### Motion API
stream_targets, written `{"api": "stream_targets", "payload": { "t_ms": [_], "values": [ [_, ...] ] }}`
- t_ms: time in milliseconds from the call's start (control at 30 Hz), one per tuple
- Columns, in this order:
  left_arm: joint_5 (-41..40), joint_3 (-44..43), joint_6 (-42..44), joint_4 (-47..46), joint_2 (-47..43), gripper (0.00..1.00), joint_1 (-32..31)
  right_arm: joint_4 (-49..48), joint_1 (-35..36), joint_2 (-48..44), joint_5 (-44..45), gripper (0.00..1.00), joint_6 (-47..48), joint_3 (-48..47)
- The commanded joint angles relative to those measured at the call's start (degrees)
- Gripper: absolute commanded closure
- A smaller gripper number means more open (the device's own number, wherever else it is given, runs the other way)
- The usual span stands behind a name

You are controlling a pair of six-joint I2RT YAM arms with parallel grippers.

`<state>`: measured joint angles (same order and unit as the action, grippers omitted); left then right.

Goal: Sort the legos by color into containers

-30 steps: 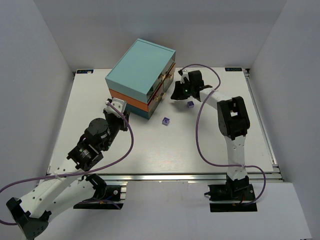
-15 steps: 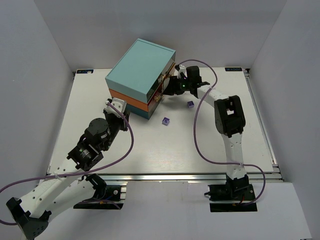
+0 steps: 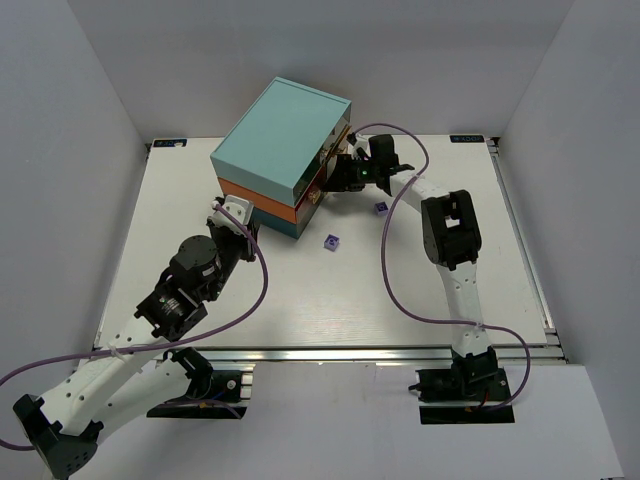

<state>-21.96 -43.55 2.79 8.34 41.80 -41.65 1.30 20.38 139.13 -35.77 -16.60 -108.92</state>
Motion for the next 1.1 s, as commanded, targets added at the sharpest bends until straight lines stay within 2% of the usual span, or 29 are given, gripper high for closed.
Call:
{"api": "stream_targets", "payload": {
  "t_ms": [0, 267, 533, 1067],
  "values": [
    [-0.6, 0.5, 0.5, -1.0, -0.1, 0.63, 0.4, 0.4, 0.4, 1.0, 0.3, 0.41, -1.6, -2.4],
    [-0.8, 0.5, 0.6, -1.0, -0.3, 0.63, 0.4, 1.9, 1.1, 0.6, 7.5, 0.56, -3.0, -0.7],
    [-0.8, 0.5, 0.5, -1.0, -0.6, 0.63, 0.4, -0.3, 0.8, -2.9, 11.0, 0.72, -4.0, 6.5],
    [-1.2, 0.8, 0.5, -1.3, -0.9, 0.63, 0.4, -7.7, -0.8, -14.1, 19.1, 0.81, -4.4, 20.9]
  ]
}}
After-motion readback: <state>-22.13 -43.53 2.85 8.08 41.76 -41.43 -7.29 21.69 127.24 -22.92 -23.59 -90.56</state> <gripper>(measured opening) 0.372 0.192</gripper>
